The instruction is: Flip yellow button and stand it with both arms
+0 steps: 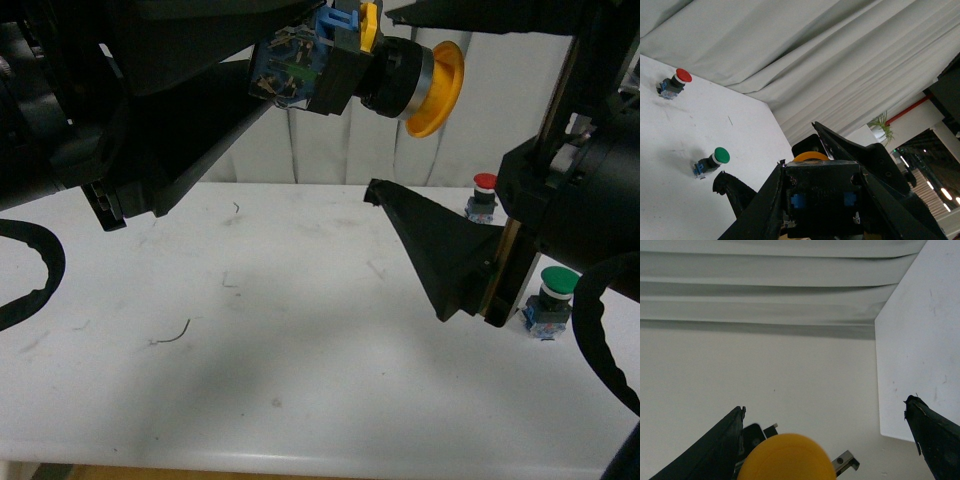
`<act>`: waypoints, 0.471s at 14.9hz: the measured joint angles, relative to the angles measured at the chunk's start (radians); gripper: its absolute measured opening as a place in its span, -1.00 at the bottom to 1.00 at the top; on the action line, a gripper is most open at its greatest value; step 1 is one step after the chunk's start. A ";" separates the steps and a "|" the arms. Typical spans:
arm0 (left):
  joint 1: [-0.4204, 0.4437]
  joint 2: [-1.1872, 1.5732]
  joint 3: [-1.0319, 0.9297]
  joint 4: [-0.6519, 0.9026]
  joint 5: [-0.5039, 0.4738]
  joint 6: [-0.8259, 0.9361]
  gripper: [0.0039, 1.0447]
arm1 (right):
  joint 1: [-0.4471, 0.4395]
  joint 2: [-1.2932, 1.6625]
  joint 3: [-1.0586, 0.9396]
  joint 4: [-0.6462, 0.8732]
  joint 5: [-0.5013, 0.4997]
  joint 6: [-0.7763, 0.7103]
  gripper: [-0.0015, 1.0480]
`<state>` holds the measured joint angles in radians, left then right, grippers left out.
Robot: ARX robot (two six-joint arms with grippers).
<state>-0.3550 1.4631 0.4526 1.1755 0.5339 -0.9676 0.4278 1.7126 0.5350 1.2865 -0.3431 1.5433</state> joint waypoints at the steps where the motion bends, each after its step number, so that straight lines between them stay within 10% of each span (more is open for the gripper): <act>1: -0.002 0.000 0.000 -0.003 -0.001 0.002 -0.32 | 0.016 -0.007 0.001 -0.001 0.000 0.001 0.87; 4: -0.004 -0.002 -0.002 -0.024 -0.004 0.007 -0.32 | 0.037 -0.032 0.003 -0.002 -0.025 -0.016 0.87; 7: -0.002 -0.034 -0.005 -0.039 -0.007 0.010 -0.32 | 0.037 -0.041 0.007 0.008 -0.024 -0.035 0.33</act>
<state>-0.3573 1.4296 0.4477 1.1366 0.5270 -0.9573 0.4648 1.6718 0.5419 1.2945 -0.3672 1.5082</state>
